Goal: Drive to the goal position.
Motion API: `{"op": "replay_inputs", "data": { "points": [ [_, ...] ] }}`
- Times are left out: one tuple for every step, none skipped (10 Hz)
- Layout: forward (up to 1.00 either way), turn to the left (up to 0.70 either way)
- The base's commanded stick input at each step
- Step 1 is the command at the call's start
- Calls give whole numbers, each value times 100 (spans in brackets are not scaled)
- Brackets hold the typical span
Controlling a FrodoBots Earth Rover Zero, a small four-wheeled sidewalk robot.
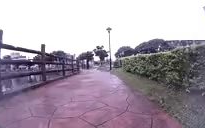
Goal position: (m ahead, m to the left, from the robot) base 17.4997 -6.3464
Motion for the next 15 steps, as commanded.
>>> {"op": "replay_inputs", "data": {
  "points": [
    [100, 11],
    [100, 8],
    [100, 5],
    [100, 1],
    [100, -1],
    [100, -1],
    [100, -1],
    [100, -1],
    [100, -1],
    [100, -1],
    [100, -1],
    [100, -1],
    [100, -1],
    [100, -1],
    [100, -1]
  ]
}}
